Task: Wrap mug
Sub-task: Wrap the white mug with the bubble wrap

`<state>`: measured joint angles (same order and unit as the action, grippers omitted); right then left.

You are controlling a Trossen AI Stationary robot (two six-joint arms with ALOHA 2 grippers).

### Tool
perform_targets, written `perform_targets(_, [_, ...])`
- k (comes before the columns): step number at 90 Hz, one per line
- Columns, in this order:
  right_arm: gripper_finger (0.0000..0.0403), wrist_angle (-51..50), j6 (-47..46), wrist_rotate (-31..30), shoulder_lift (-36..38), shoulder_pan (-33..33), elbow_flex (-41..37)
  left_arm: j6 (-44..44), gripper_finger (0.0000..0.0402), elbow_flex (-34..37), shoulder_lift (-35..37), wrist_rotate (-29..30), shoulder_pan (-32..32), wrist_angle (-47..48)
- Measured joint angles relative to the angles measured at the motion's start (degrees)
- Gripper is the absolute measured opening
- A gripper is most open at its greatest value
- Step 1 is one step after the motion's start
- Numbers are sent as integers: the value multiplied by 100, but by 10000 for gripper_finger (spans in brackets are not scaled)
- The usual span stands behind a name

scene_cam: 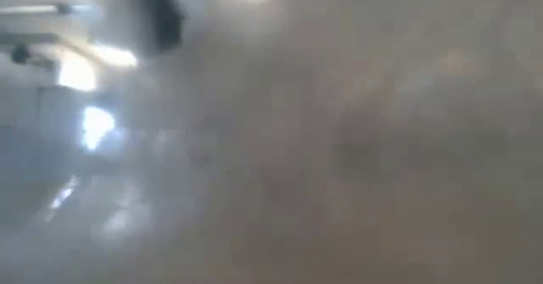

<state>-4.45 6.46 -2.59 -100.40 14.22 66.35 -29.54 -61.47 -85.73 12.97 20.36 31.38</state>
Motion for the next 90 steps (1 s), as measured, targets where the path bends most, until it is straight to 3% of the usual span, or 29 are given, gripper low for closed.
perform_targets(21, [0,2,-2,2,0,2,-4,57,49,-15,-131,2,-15,-439])
perform_targets(64, [0,0,-35,2,0,2,-4,71,48,-73,-1169,106,-20,-835])
perform_targets(90, [0,2,-8,0,0,2,-4,96,49,-101,-1053,44,-98,-1003])
